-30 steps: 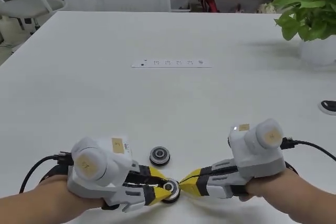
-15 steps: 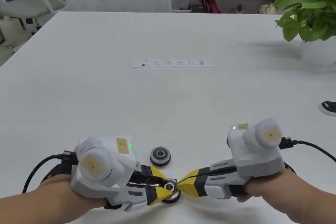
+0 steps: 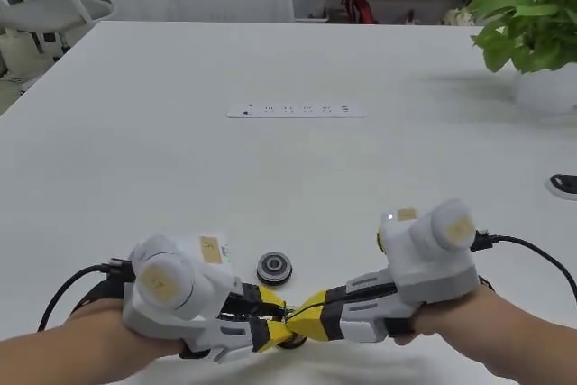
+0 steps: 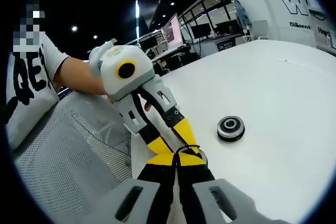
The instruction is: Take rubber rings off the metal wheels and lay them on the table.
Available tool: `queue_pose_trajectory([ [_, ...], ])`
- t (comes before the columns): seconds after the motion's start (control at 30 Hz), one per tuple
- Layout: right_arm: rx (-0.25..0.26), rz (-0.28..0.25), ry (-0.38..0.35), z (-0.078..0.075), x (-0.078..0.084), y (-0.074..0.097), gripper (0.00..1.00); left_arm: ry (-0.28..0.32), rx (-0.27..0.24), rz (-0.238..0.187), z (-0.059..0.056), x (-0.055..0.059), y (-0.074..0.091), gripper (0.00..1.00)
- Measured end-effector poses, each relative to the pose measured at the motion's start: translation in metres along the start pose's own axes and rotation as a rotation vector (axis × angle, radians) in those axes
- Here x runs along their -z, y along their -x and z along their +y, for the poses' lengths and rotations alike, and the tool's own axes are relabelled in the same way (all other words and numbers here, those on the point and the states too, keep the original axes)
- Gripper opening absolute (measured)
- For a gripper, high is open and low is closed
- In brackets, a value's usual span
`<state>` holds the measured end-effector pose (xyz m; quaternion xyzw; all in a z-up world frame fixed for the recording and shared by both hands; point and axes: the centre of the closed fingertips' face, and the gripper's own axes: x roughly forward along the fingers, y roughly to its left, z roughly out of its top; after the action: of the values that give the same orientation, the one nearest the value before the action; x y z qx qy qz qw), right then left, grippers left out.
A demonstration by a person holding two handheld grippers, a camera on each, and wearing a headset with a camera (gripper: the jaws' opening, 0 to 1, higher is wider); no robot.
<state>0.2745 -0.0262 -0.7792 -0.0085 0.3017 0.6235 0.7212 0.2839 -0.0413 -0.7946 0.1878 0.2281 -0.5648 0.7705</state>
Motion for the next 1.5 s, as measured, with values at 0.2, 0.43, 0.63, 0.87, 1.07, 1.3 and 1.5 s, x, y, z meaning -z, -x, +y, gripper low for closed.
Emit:
queue_pose_trajectory([
  [0.2,0.029,-0.010,0.013,-0.007,0.006,0.007,0.00,0.020,-0.001,-0.005,0.000,0.000,0.000,0.12],
  [0.43,0.050,-0.043,0.071,-0.013,0.003,0.011,0.00,0.014,0.001,-0.012,-0.001,-0.001,0.000,0.12],
  [0.63,0.043,-0.038,0.092,-0.013,0.005,0.011,0.00,0.008,0.005,-0.013,-0.001,-0.001,0.000,0.13],
  [0.87,0.036,-0.050,0.086,-0.012,0.004,0.011,0.00,0.029,0.023,-0.019,0.000,-0.002,0.006,0.15],
  [1.07,0.042,-0.063,0.092,-0.013,0.000,0.013,0.00,0.045,0.032,-0.040,-0.003,-0.006,0.015,0.21],
  [1.3,0.037,-0.074,0.081,-0.011,-0.002,0.014,0.00,0.063,0.023,-0.065,0.000,-0.009,0.031,0.30],
  [1.5,0.034,-0.081,0.082,-0.010,-0.005,0.015,0.00,0.067,0.010,-0.089,0.004,-0.012,0.047,0.35],
])
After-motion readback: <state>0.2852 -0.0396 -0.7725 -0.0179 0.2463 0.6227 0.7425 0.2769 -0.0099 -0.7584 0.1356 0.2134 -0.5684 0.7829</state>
